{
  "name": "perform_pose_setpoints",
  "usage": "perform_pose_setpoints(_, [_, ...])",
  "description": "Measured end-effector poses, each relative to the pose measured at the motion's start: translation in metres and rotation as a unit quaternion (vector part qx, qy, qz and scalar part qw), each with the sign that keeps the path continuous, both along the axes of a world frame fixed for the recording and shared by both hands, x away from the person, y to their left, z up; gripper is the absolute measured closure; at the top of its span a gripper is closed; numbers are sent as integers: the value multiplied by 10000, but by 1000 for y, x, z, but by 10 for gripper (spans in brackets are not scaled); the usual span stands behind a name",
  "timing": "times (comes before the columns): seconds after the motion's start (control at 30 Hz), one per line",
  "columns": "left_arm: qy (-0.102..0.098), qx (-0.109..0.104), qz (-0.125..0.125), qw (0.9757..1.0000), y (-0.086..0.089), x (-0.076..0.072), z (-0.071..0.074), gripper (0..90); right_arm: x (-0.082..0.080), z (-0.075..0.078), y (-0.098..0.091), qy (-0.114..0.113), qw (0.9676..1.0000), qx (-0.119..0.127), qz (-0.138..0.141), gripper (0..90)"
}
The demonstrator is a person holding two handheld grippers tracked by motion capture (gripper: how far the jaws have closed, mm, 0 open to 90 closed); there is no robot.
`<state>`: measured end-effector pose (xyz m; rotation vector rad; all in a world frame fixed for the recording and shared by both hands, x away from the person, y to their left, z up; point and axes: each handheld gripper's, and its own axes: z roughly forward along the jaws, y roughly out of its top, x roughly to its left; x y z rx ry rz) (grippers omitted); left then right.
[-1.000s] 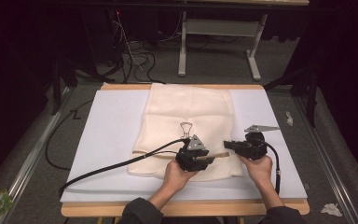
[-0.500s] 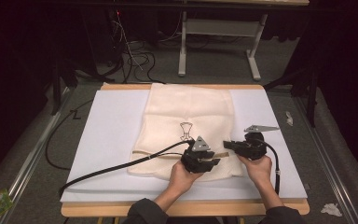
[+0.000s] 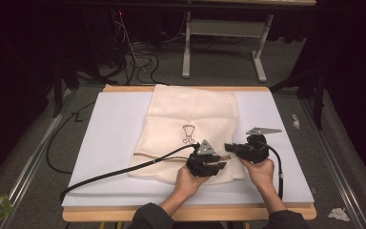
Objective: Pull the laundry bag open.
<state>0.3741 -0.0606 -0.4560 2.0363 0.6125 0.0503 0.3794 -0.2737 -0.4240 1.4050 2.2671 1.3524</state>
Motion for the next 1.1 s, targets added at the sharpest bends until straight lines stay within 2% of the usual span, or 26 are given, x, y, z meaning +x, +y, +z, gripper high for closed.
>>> perform_pose_setpoints(0.2, [7, -133, 11, 9999, -1, 1, 0, 692, 1, 1, 5, -21, 10000, -7, 52, 878])
perform_pose_setpoints(0.37, [32, -225, -102, 9997, -1, -1, 0, 732, 1, 1, 7, 2, 10000, -6, 58, 878])
perform_pose_setpoints(0.7, [88, -131, -45, 9999, -1, 1, -1, 862, 1, -1, 10, -2, 9999, -55, 98, 877])
perform_pose_setpoints(1.1, [49, -57, -142, 9999, 2, 1, 1, 870, -2, -2, 6, -63, 9998, -180, 95, 877])
